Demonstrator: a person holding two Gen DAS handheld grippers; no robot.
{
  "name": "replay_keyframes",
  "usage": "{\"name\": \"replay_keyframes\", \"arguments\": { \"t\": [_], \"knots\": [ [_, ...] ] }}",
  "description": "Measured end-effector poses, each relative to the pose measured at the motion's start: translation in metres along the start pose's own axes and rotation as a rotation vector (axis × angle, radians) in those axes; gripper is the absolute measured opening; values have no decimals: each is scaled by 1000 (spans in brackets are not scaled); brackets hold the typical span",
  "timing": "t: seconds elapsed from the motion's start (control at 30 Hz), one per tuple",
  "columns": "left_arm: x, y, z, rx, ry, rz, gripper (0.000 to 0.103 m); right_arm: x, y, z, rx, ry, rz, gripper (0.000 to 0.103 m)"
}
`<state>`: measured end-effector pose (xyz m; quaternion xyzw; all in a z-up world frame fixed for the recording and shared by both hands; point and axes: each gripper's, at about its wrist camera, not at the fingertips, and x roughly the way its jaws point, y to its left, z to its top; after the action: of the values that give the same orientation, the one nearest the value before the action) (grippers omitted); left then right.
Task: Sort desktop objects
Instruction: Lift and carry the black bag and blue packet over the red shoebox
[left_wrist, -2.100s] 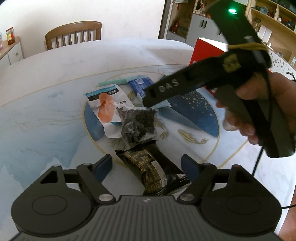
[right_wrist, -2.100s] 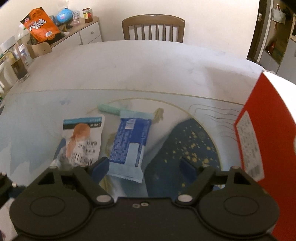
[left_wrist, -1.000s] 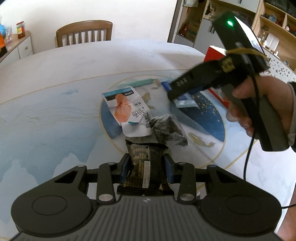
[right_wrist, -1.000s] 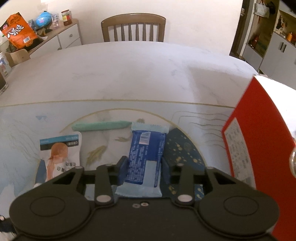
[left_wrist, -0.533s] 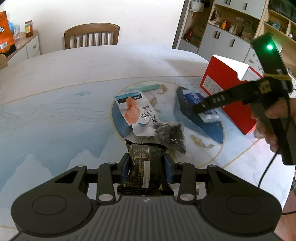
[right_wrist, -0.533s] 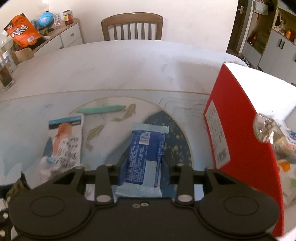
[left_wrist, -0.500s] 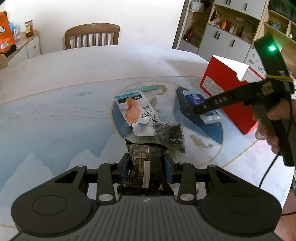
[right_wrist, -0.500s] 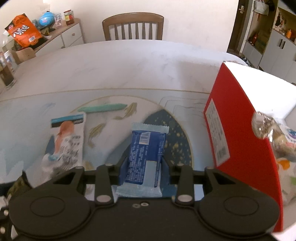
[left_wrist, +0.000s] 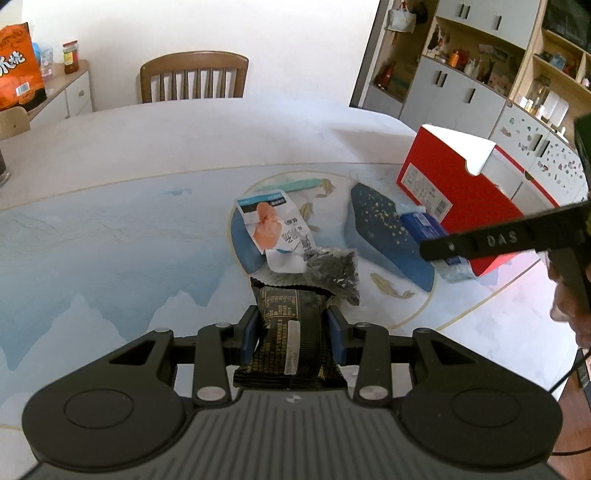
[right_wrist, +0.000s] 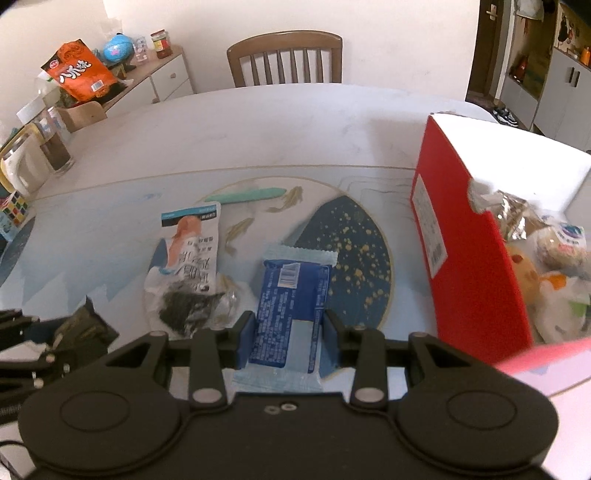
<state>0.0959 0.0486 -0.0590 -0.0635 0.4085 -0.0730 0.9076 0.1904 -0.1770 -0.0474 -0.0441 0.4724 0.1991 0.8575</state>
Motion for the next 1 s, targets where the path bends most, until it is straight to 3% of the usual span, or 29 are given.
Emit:
{"name": "replay_keyframes", "arguments": {
  "t": [0.5,1.0],
  "knots": [
    [-17,-44,30,39,-28,-9,37,-58,-32,1,-33,-30,34,38],
    [-4,-110,72,76,-84,4,37,-97,-109,31,-32,-136,20,38]
  ]
}}
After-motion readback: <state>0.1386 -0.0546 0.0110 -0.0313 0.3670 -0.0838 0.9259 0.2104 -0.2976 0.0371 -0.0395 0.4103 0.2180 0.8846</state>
